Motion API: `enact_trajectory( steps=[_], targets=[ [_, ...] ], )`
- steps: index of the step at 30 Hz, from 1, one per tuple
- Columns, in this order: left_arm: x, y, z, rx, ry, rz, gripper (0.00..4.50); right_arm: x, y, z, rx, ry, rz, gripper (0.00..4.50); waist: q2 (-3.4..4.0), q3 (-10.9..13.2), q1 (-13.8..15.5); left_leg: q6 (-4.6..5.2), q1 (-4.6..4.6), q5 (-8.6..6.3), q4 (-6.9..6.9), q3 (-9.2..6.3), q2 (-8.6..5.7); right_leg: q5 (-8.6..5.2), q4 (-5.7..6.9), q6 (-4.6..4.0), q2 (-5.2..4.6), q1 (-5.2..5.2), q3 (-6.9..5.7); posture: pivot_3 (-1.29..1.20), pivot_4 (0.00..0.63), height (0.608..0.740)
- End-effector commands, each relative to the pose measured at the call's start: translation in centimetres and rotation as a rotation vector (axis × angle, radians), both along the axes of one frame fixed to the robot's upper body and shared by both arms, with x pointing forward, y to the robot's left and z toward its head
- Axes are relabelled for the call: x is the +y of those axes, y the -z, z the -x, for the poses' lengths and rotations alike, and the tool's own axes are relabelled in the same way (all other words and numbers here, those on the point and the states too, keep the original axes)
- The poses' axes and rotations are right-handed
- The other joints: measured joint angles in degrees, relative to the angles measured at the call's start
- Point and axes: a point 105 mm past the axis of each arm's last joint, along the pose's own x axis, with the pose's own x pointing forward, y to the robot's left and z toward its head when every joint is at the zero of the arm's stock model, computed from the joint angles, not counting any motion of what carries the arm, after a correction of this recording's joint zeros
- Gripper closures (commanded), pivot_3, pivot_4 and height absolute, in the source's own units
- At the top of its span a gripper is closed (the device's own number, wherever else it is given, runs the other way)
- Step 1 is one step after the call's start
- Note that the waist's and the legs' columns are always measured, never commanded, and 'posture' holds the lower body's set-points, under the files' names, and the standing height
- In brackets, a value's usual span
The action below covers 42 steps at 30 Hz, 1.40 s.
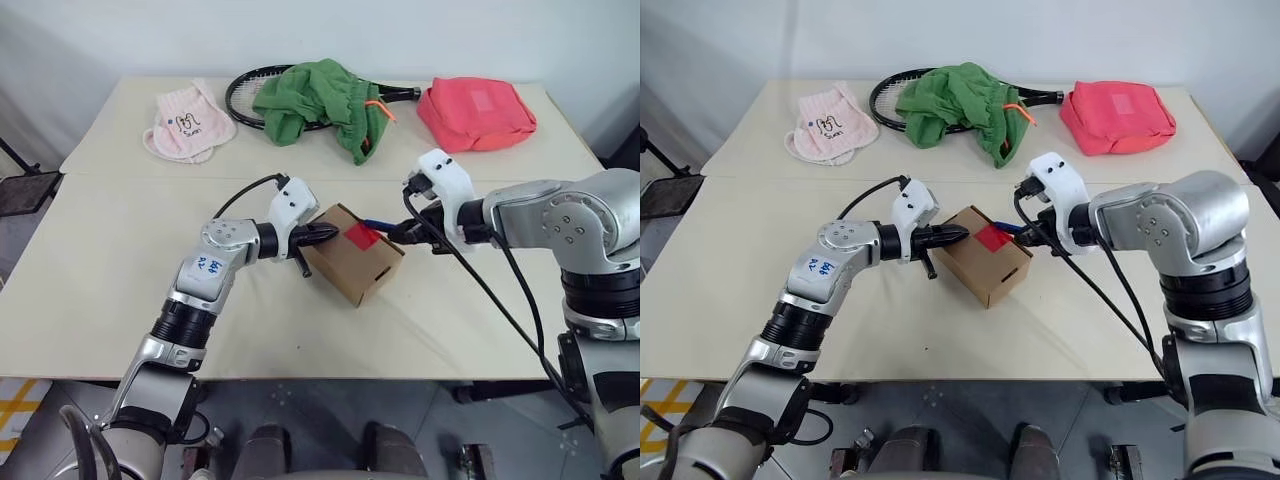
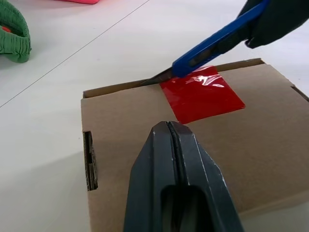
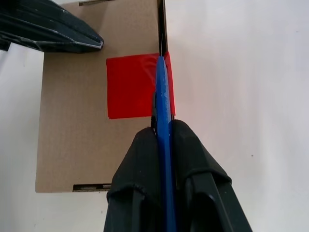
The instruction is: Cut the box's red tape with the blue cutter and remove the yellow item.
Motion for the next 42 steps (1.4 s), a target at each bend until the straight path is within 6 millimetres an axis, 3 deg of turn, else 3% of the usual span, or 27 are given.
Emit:
enact_trajectory(
  steps=[1, 11, 23, 29, 31, 33, 37, 39, 42],
  targets=[
    [-0.2, 1.0, -0.1, 0.033, -0.018, -0.041, 4.50, -0.5, 0.5, 0.8, 0.053, -0.020, 0.039, 4.39, 0.00, 0.00, 0.05, 0.00, 0.00, 0.00, 0.00, 0.00, 0.00, 0.00, 0.00, 0.00, 0.00, 0.00, 0.00, 0.00, 0.150, 0.740],
    [-1.2, 2.0, 0.2, 0.065, -0.014, -0.069, 4.50, -0.9, 0.6, 1.3, 0.125, -0.031, 0.024, 4.39, 0.02, -0.03, 0.05, 0.00, 0.11, 0.00, 0.02, 0.00, 0.00, 0.00, 0.00, 0.00, -0.01, 0.11, 0.00, 0.00, 0.150, 0.740],
    [-1.6, 2.3, 0.2, 0.084, -0.006, -0.078, 4.50, -2.9, 0.5, 4.0, 0.183, -0.034, 0.061, 4.39, 0.03, -0.03, 0.20, 0.01, 0.11, 0.00, 0.02, 0.00, 0.00, 0.00, -0.06, 0.00, -0.01, 0.13, 0.00, 0.00, 0.150, 0.740],
    [-1.5, 2.1, 0.4, 0.065, -0.001, -0.074, 4.50, -2.1, -2.3, 6.5, 0.115, -0.143, -0.006, 4.39, 0.03, -0.03, 0.29, 0.01, 0.09, 0.00, 0.02, 0.00, 0.00, 0.00, -0.10, 0.00, -0.02, 0.13, -0.01, 0.00, 0.150, 0.740],
    [-1.3, 1.5, 0.3, 0.042, 0.005, -0.059, 4.50, -2.6, -3.4, 7.5, 0.039, -0.157, 0.051, 4.39, 0.04, -0.02, 0.31, 0.01, 0.07, 0.00, 0.02, 0.00, 0.00, 0.00, -0.13, 0.00, -0.02, 0.12, -0.01, 0.00, 0.150, 0.740],
    [-1.2, 0.6, 0.5, 0.024, 0.028, -0.029, 4.50, -4.1, -3.8, 7.4, -0.031, -0.083, 0.118, 4.39, 0.04, -0.02, 0.30, 0.01, 0.02, 0.00, 0.02, 0.00, 0.01, 0.00, -0.14, -0.01, -0.01, 0.07, 0.00, 0.00, 0.150, 0.740],
    [-1.0, -1.0, 0.6, -0.030, 0.066, 0.003, 4.50, -7.8, -4.0, 6.0, -0.113, 0.078, 0.052, 4.39, -0.06, -0.04, 0.41, 0.02, -0.02, -0.01, 0.03, 0.03, 0.00, 0.01, -0.25, -0.02, -0.02, 0.12, 0.00, 0.00, 0.150, 0.740],
    [-1.1, -1.7, 0.9, -0.061, 0.100, 0.012, 4.50, -8.7, -4.0, 5.6, -0.151, 0.105, 0.004, 4.39, -0.04, -0.04, 0.29, 0.03, -0.03, -0.01, 0.06, 0.09, 0.00, 0.03, -0.25, 0.00, -0.03, 0.11, 0.02, 0.00, 0.150, 0.740],
    [-0.8, -3.5, 1.3, -0.095, 0.133, 0.067, 4.50, -10.8, -3.9, 4.1, -0.306, 0.142, -0.075, 4.39, -0.04, -0.03, 0.28, 0.02, -0.03, -0.01, 0.01, 0.12, 0.01, 0.04, -0.19, 0.00, -0.02, 0.03, 0.04, 0.00, 0.150, 0.740]
  ],
)
